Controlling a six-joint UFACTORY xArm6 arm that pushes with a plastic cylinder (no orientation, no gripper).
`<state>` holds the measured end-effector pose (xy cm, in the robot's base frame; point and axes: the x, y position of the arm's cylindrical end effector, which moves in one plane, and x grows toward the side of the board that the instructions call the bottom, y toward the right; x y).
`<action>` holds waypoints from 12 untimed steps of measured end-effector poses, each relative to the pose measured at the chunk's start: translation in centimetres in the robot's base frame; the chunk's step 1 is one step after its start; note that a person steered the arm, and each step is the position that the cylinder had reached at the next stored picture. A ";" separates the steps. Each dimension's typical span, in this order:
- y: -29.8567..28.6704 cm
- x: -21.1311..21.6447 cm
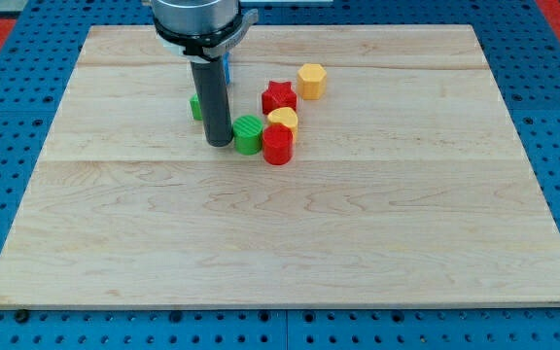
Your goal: Push the green star closer to the yellow heart
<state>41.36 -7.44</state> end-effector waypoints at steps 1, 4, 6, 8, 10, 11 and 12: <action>0.5 0.0; -6.3 -0.8; -7.7 -7.1; -5.8 -7.4; -1.8 -6.9; 0.1 -6.7; 0.8 -6.7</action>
<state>34.68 -6.67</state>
